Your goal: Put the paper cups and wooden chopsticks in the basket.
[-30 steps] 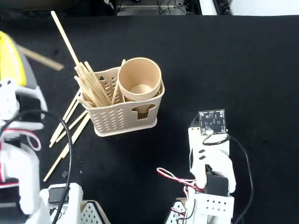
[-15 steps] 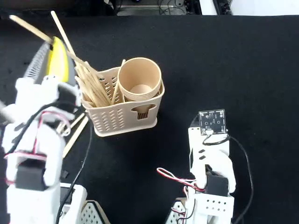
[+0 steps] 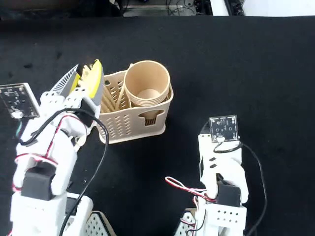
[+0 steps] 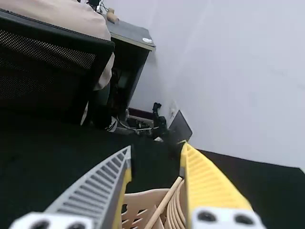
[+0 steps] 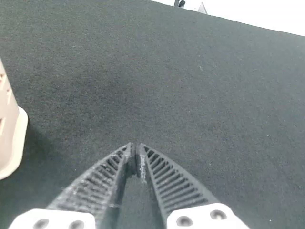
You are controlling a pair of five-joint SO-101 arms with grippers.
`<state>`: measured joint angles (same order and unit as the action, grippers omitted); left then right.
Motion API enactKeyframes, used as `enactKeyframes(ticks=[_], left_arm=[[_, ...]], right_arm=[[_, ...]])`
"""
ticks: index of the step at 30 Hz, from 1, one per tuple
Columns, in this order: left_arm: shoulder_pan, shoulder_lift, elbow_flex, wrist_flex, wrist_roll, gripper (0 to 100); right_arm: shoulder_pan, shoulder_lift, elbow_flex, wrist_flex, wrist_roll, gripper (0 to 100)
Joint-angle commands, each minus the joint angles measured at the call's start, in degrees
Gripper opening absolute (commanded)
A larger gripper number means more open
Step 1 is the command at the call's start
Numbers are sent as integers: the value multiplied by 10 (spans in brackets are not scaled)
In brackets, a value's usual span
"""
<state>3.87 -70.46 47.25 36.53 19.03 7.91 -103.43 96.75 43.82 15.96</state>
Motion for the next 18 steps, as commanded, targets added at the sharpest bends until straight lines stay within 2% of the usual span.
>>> enactKeyframes(ticks=[1,5,9,13,18], left_arm=[[-63,-2,-171,146,-62,175],[-197,30,-259,271,-91,173],[-291,105,-282,332,-134,173],[-302,214,-276,353,-196,173],[-300,386,-269,328,-245,173]], right_arm=[[-6,-37,-3,1,5,21],[-6,-37,-3,1,5,21],[-6,-37,-3,1,5,21],[-6,-37,-3,1,5,21],[-6,-37,-3,0,5,21]])
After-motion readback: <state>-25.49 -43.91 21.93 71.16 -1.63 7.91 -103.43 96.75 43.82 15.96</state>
